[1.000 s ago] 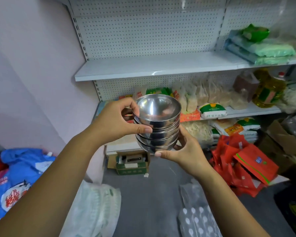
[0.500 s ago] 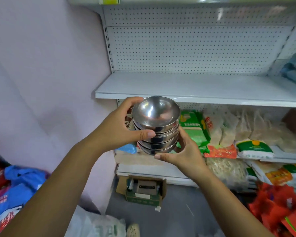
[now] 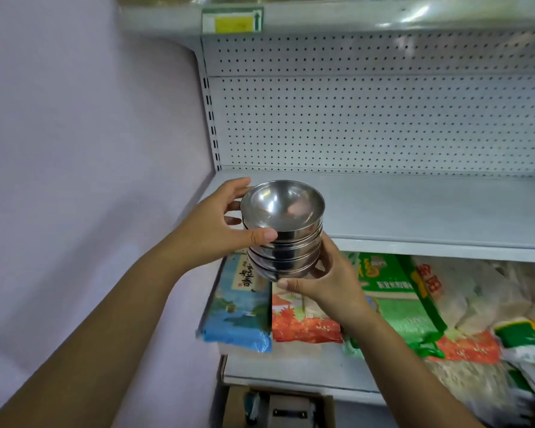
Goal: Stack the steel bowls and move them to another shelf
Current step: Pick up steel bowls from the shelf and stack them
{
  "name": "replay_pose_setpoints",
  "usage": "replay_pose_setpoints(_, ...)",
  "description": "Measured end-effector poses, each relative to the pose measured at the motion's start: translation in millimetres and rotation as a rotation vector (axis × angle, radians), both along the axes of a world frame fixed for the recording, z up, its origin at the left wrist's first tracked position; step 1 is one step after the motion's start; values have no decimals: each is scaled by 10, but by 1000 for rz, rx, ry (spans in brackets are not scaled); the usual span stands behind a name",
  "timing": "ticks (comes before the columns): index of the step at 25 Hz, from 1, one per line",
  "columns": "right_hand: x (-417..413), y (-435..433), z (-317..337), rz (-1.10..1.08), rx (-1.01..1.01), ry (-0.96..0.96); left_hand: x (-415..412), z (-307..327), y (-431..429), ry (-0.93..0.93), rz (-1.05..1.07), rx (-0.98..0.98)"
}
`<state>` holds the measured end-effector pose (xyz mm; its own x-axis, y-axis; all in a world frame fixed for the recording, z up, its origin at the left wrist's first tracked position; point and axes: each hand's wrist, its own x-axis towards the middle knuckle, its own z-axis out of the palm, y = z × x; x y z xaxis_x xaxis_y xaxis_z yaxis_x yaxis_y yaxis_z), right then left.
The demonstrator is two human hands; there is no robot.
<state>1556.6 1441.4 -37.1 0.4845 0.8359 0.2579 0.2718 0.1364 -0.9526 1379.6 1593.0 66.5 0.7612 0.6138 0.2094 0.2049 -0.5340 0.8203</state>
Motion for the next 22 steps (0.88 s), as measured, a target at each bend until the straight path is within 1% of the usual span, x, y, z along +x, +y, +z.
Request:
replay_pose_setpoints(5, 484, 628, 12, 35, -49, -51, 391, -44, 558, -9, 46, -124)
replay_pose_setpoints(11, 1149, 1420, -111, 158, -87, -103, 860, -160, 1085, -3, 171, -197)
replay_pose_setpoints(13, 1367, 1696, -182, 191, -107, -134, 1020, -259, 1252, 10, 230, -179)
replay_pose_setpoints(18, 1587, 2280, -338, 250, -161, -146, 1204, -442, 1559, 13, 378, -213)
replay_pose_setpoints(22, 1577, 2659, -439, 284, -171, -82, 1242, -466, 1861, 19, 413, -207)
